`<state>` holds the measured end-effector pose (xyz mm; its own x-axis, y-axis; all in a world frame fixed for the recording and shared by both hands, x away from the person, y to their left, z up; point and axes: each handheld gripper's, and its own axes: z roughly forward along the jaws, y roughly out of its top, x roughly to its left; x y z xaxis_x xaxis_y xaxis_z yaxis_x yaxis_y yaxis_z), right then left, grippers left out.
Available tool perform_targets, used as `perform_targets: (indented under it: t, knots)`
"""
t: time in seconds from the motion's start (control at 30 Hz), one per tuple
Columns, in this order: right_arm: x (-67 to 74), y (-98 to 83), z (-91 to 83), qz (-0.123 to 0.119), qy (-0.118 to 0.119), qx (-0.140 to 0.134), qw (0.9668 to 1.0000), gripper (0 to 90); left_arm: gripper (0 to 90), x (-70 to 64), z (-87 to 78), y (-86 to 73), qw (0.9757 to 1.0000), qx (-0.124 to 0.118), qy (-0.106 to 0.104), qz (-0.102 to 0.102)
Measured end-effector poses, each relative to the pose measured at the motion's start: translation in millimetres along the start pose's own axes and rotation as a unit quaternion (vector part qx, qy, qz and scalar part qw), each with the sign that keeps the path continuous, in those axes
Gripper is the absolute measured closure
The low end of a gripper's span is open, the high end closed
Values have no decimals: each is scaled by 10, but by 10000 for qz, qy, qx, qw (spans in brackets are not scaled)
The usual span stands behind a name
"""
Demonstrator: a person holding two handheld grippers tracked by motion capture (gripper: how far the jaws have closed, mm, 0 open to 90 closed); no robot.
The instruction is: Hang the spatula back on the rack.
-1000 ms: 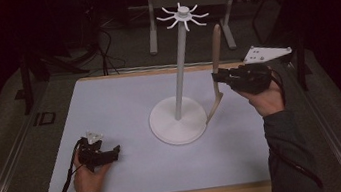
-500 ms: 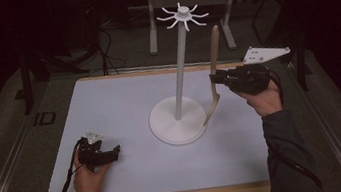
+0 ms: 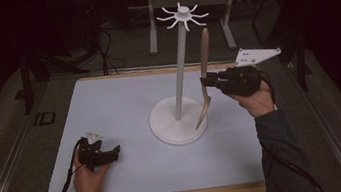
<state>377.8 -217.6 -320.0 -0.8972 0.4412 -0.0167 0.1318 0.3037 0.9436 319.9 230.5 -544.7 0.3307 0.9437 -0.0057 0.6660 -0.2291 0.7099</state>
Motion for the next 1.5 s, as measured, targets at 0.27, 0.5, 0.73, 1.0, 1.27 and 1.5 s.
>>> perform_targets:
  t: [0.27,0.5,0.73,1.0,1.27,1.5]
  knots:
    - [100,86,103,-134,225,-98,9996,784,141,1,0,0,10000,-1,3,6]
    - [171,148,194,-224,328,-97,9992,783,141,2,-1,0,10000,1,4,13]
    - [203,203,318,-248,439,-100,9987,783,141,1,-1,0,10000,1,5,12]
    - [201,245,571,-180,578,-94,9981,783,142,2,-1,0,10000,1,4,12]
    - [197,295,734,-117,594,-110,9981,784,141,2,-1,0,10000,1,4,15]
    - [132,318,830,49,549,-217,9982,783,141,2,-1,0,10000,1,3,13]
